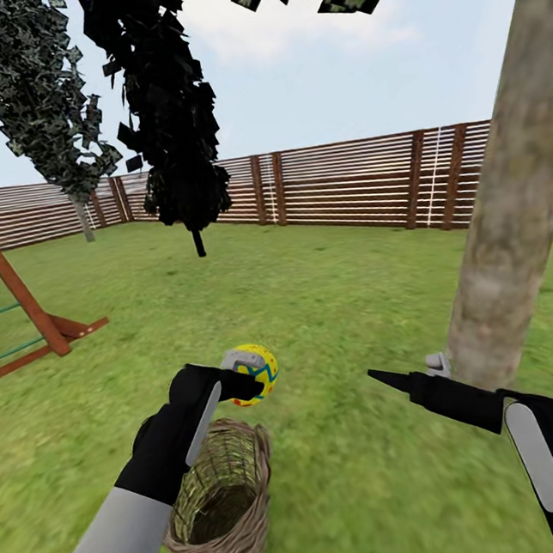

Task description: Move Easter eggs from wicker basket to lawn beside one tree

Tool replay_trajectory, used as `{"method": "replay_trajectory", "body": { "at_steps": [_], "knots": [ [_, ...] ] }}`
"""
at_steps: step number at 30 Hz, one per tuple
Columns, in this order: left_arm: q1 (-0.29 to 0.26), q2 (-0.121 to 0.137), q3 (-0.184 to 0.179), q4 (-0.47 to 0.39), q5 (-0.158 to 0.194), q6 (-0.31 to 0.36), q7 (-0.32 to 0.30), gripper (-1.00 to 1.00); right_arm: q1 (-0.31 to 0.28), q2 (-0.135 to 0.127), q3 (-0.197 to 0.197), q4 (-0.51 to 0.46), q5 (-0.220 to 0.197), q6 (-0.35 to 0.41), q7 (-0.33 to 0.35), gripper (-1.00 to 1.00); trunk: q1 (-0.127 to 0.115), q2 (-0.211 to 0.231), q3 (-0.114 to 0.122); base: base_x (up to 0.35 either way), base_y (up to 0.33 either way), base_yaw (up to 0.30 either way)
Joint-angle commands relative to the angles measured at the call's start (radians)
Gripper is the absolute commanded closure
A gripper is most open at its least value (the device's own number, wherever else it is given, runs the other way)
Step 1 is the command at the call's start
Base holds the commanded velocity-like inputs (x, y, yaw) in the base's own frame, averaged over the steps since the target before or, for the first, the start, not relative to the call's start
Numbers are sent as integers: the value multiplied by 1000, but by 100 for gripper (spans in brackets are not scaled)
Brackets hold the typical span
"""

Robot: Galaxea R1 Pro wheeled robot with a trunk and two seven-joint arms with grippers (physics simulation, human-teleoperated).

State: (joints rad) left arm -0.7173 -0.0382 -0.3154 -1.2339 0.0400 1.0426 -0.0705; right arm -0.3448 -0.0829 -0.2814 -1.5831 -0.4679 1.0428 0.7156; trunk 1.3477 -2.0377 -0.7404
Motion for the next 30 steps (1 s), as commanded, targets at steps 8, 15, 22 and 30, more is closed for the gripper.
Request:
{"method": "replay_trajectory", "body": {
  "at_steps": [8, 15, 22, 30],
  "knots": [
    [3, 0, -3, -1, 1, 5, 2, 100, -1, 0, 1, 0, 5, 4, 7, -100, -1, -1, 8, -248, -187, -217],
    [4, 0, -9, -1, 1, 5, 2, 100, -1, 0, 1, 0, 5, 4, 7, -100, -1, -1, 16, -267, -176, -217],
    [4, 0, -10, -1, 1, 5, 3, 100, -1, 0, 1, 0, 5, 4, 7, -100, -1, -1, 25, -270, -173, -217],
    [4, -1, -11, 0, 0, 5, 3, 100, -1, 0, 1, 0, 5, 4, 7, -100, -1, -1, 34, -258, -179, -217]
  ]
}}
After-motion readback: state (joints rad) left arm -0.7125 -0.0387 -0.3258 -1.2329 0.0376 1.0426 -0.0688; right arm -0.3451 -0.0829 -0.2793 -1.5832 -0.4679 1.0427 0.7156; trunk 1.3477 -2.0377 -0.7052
